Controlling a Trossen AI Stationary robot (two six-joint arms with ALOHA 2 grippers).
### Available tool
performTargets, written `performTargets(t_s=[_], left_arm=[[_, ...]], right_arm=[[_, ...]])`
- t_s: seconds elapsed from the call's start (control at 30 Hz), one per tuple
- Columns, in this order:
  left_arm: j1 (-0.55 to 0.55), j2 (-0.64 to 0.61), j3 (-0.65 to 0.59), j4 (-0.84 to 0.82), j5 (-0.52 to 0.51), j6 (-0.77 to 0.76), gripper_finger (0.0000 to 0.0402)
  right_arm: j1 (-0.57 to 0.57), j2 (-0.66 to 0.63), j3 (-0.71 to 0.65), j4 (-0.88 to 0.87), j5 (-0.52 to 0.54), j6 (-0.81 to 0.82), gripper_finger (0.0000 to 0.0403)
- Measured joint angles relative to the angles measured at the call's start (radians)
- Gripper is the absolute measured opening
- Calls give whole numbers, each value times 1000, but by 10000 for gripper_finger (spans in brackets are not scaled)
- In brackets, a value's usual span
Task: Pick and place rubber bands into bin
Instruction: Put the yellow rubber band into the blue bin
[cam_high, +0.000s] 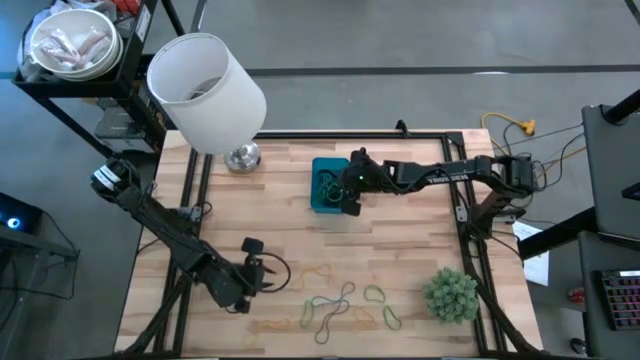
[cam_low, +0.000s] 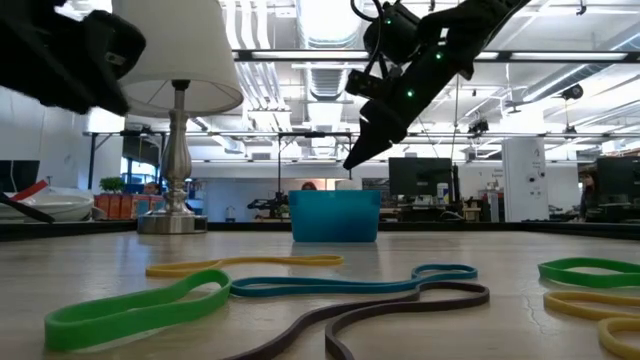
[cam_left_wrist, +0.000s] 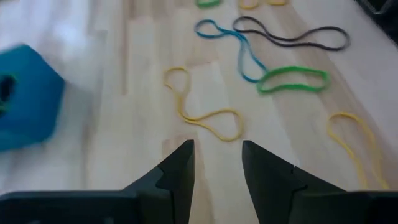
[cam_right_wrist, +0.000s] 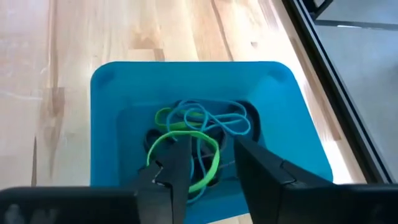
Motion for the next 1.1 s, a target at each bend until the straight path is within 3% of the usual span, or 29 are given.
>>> performTargets(t_s=[0.2,0.47,0.67,1.1], left_arm=[[48,79,0,139,22,116,118],[75,234,43,135,263,138,118],[74,259,78,103,388,106,118],[68,344,88,213,456,209,118]], right_arm=[[75,-5,6,-23,-8,-23,128],[249,-36,42,-138,-7,-2,114],[378,-76,55,-172,1,61,101],[570,-93,56,-179,1,245,78]])
